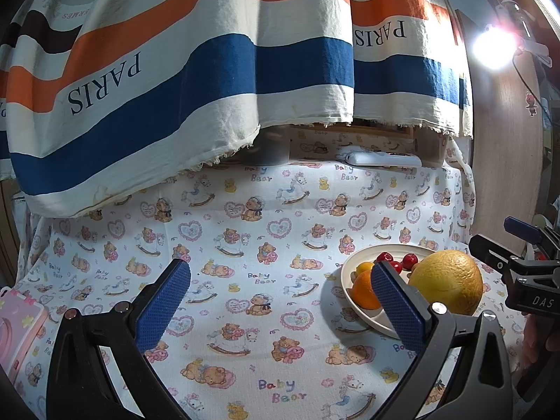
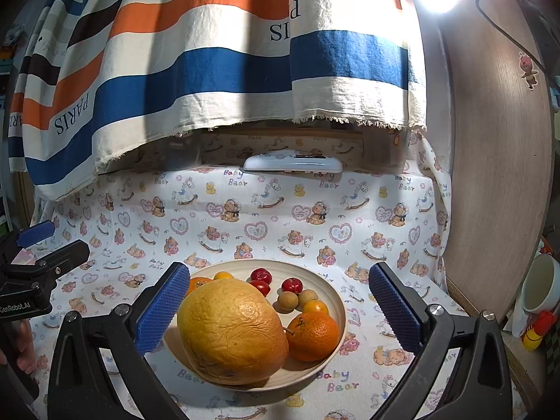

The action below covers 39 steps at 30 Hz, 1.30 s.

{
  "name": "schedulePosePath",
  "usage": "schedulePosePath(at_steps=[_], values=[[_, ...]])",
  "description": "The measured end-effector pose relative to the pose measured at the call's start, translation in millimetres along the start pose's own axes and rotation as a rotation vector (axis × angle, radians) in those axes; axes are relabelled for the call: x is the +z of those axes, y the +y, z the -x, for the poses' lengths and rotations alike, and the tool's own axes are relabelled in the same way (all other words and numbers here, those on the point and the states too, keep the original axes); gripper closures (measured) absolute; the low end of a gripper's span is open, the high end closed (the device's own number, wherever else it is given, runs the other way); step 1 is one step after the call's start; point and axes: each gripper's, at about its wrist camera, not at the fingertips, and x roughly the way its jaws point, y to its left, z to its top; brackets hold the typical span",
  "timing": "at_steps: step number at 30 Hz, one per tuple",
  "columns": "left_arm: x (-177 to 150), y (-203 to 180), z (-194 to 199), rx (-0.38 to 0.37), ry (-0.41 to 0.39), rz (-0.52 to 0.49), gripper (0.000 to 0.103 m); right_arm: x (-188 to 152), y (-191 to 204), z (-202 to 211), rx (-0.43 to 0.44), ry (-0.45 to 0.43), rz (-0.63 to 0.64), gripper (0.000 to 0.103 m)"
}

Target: Organize fruits

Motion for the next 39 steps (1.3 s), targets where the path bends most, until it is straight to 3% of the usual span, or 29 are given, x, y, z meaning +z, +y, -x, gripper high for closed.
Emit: schedulePosePath(at_steps=[39], values=[[-0.1,1.0,-0.1,-0.001,0.001,0.001,0.001,0.1,-0.3,-2.4,0.0,0.009,0.004,0.0]])
